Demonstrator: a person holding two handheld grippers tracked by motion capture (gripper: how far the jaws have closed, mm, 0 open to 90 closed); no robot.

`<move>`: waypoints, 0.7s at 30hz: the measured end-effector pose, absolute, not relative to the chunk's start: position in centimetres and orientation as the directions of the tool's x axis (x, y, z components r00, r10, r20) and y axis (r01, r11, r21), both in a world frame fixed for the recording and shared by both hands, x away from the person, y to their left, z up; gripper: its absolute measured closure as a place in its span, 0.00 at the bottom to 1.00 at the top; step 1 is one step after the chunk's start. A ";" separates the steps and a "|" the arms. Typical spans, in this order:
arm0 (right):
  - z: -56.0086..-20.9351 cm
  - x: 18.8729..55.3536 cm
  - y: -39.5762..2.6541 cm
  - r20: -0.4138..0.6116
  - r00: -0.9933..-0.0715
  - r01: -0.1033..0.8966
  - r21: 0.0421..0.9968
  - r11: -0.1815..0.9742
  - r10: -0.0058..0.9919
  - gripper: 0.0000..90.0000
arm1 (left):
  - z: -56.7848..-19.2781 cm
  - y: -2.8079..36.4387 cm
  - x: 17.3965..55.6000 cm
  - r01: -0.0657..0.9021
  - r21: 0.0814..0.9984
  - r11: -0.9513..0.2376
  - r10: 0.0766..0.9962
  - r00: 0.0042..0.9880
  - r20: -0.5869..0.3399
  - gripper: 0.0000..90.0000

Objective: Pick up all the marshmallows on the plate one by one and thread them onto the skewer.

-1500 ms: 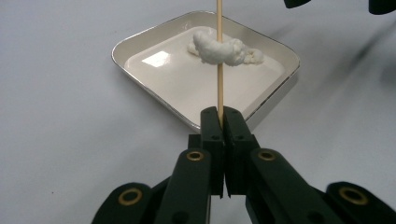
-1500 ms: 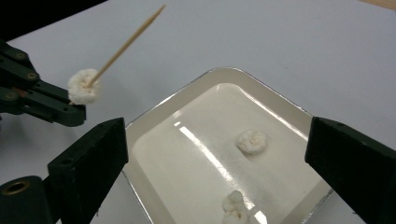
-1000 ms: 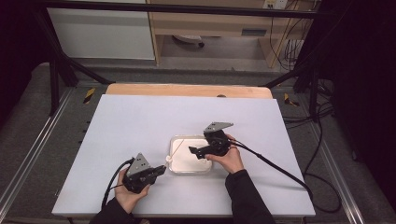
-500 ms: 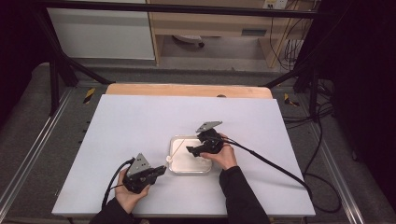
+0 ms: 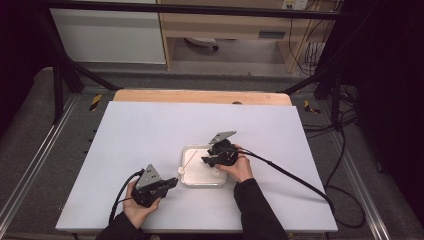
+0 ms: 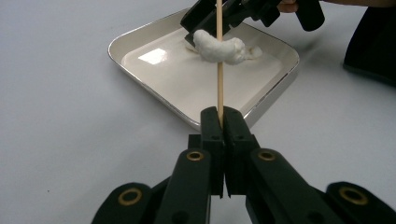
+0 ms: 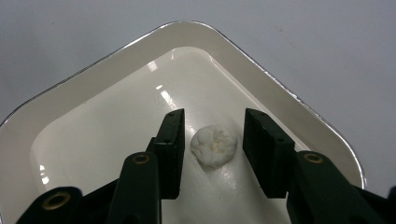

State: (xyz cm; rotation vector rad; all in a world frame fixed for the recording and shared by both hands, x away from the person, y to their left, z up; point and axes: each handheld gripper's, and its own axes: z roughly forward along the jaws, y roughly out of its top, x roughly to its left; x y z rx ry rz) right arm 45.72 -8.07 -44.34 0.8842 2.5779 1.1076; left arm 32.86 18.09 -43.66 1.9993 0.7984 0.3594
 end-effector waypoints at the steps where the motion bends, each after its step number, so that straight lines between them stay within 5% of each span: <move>1: -44.4 45.7 -8.1 0.046 -0.805 0.442 0.712 0.546 0.592 0.68 | -43.7 18.1 32.9 0.393 0.845 -0.363 0.662 0.747 -0.063 0.98; 21: -43.5 45.1 -8.4 0.058 -0.809 0.429 0.740 0.519 0.586 0.79 | -43.6 18.1 32.7 0.389 0.848 -0.361 0.660 0.748 -0.062 0.98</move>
